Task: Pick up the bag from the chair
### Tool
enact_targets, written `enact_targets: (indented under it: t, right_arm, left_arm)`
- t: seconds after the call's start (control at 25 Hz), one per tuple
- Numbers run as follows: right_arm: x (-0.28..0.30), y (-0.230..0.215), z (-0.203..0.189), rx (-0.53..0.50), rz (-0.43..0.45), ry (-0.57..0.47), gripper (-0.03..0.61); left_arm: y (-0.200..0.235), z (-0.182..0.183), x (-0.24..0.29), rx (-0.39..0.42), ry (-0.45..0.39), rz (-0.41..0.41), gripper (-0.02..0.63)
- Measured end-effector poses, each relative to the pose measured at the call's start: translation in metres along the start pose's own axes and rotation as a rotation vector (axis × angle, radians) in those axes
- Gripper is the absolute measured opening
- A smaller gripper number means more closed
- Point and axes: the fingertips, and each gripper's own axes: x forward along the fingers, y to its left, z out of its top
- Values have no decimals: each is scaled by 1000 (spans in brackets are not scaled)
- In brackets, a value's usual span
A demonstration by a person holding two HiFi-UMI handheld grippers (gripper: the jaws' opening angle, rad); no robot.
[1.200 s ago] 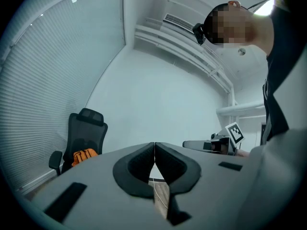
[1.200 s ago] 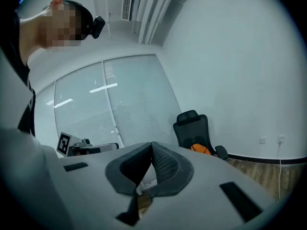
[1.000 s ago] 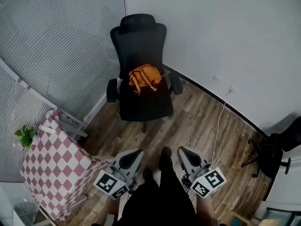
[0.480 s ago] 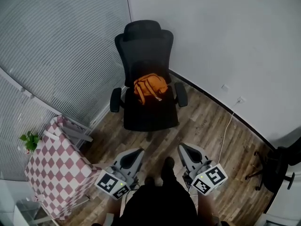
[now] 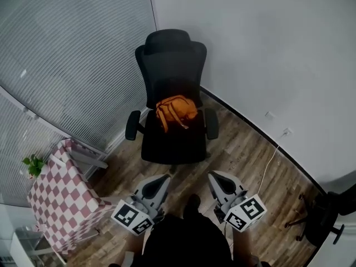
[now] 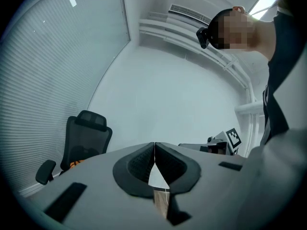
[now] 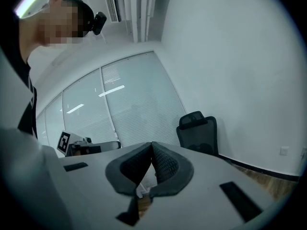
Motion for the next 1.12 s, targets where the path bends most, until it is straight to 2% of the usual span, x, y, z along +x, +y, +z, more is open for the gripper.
enact_targets:
  t: [0.36,0.64,0.84,1.12]
  right_arm:
    - [12,-36,12,26,48,9,18]
    - [29,-44,13,40,46,17,18]
    - [57,-57,20,29,22,16,18]
    - [115,-72,42,-4,-18,9,18]
  left_arm:
    - [7,0,31,-14,12,62,32]
    - [26,1,55,-24,32,42,32]
    - [57,11,79,-26,26,8,32]
    - [124,25,112,-12,42,-20,32]
